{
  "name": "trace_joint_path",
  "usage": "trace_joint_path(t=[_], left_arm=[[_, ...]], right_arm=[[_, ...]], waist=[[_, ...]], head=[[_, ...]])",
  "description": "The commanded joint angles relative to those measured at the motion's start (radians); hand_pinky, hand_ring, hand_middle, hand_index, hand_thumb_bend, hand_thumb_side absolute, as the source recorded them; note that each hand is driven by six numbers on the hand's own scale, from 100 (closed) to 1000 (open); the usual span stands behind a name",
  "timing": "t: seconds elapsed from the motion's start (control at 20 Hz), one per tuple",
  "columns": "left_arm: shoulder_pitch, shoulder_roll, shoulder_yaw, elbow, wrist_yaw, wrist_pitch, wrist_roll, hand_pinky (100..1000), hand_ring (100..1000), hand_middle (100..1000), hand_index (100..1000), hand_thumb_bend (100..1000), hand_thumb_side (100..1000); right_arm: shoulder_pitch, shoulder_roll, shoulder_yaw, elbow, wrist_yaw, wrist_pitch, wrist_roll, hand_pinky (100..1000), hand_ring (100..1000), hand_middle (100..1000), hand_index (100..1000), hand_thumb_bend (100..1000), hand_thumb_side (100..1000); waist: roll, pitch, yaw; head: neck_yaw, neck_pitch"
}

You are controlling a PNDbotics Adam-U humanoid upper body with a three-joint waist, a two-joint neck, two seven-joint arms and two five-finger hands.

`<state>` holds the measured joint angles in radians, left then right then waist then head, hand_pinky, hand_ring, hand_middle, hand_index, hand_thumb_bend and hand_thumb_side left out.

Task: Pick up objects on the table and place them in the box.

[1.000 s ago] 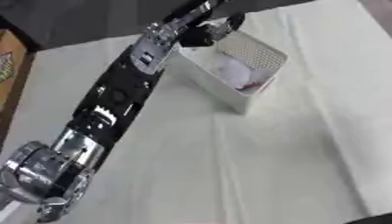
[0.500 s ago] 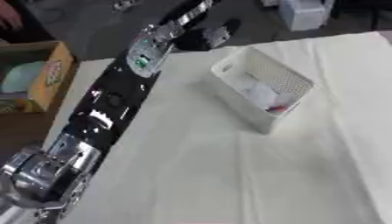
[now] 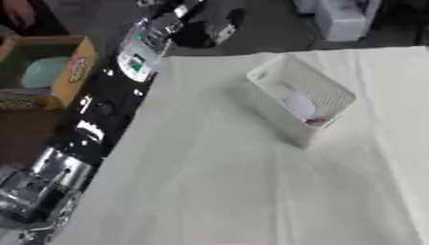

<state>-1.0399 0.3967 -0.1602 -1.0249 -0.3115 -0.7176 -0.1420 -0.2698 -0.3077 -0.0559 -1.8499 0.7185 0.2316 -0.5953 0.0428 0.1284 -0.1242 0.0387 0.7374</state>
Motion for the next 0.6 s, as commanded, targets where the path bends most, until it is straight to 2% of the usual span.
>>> trace_joint_path(t=[0.05,0.2,0.35,0.6], left_arm=[[0.034,0.059,-0.016,-0.109,0.065,0.057,-0.016,866,755,978,933,100,656],[0.134,0.094,-0.045,-0.235,0.184,0.144,-0.101,840,716,994,944,100,653],[0.258,0.113,-0.024,-0.397,0.257,0.211,-0.157,837,698,970,924,100,633],[0.487,0.069,0.045,-0.656,0.198,0.273,-0.102,843,716,972,928,100,639]], right_arm=[[-0.009,-0.006,-0.007,-0.006,0.006,0.001,0.004,471,537,648,749,100,886],[-0.011,-0.003,-0.008,-0.006,0.008,0.001,0.003,471,537,648,749,100,887],[-0.011,-0.002,-0.011,-0.002,0.004,0.005,0.002,470,536,649,749,100,887],[-0.009,-0.001,-0.017,0.002,-0.002,0.009,-0.002,470,536,649,749,100,887]], waist=[[-0.008,-0.021,0.006],[-0.013,-0.017,0.015],[-0.023,-0.012,0.034],[-0.036,-0.01,0.065]], head=[[-0.058,0.029],[-0.068,0.032],[-0.077,0.033],[-0.085,0.033]])
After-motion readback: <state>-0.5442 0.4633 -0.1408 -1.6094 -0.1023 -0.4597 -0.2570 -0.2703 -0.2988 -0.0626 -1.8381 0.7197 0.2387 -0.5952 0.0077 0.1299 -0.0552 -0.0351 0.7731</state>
